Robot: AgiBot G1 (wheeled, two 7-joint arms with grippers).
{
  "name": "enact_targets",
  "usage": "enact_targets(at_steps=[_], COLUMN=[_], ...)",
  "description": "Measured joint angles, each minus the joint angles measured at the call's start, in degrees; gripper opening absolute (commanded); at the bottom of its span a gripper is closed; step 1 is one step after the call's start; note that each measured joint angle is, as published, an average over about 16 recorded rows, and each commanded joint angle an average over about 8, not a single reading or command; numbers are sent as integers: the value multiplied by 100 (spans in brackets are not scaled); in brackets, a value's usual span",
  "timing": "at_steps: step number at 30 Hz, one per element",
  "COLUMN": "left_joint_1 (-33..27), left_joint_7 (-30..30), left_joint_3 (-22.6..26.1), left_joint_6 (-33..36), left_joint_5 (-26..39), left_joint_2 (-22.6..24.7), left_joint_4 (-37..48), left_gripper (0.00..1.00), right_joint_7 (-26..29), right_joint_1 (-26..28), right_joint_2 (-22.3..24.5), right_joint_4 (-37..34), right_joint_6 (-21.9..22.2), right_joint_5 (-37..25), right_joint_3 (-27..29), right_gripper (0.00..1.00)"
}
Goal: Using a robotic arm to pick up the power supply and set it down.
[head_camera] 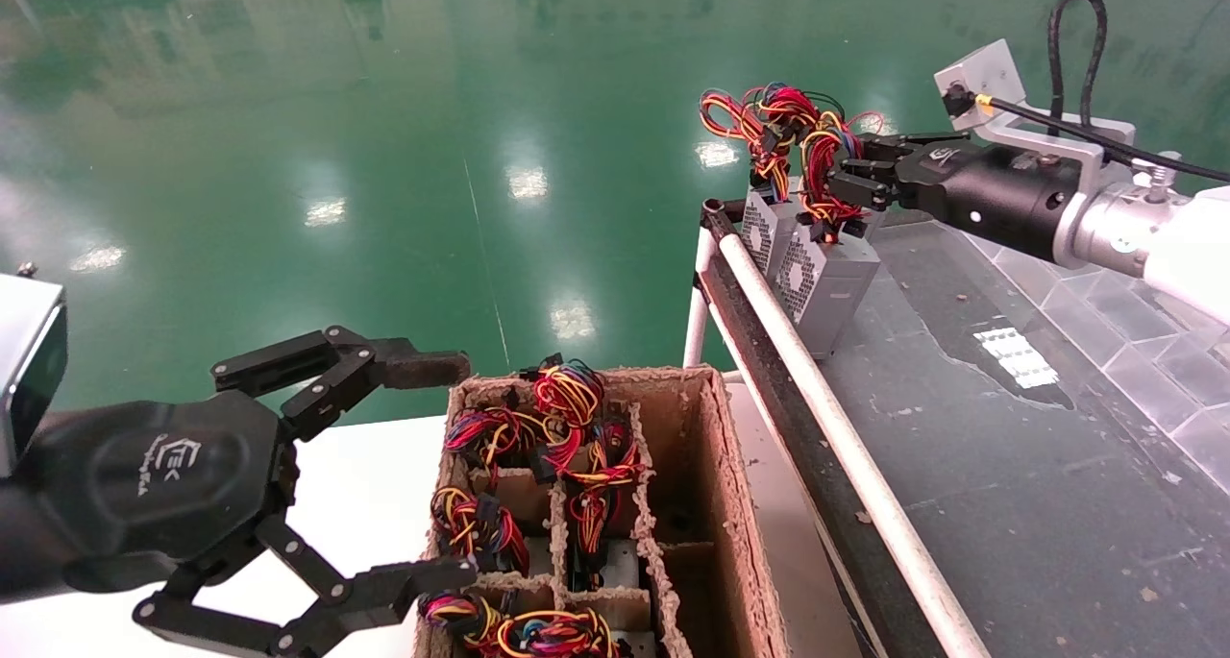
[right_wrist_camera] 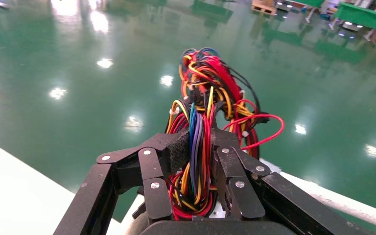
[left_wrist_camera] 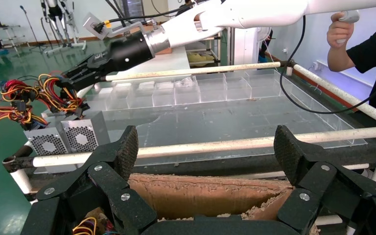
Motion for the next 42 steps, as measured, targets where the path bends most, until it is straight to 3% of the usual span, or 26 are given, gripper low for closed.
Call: enact_targets(at_steps=[11, 12, 18, 20, 42], left_joint_1=[0, 0, 0, 0, -1], left_joint_7=[0, 0, 1, 1, 1], left_joint_3=[1, 1, 1, 1, 3], left_joint_6=[0, 0, 0, -1, -1], left_joint_5=[-1, -1, -1, -1, -2], left_joint_2=[0, 0, 0, -1, -1], left_joint_4=[0, 0, 0, 0, 0], left_gripper=[100, 100, 100, 100, 100], right_joint_7=[-44, -45, -50, -51, -47], right_joint_1=[4, 2, -7, -10, 40], right_joint_2=[-177, -186, -219, -226, -145], right_joint_4=[-32, -34, -50, -57, -56], right_joint_6=[83, 72, 16, 8, -261], right_joint_5=[1, -3, -31, -40, -71], right_joint_3=[1, -2, -22, -28, -51], right_gripper=[2, 8, 83, 100, 100])
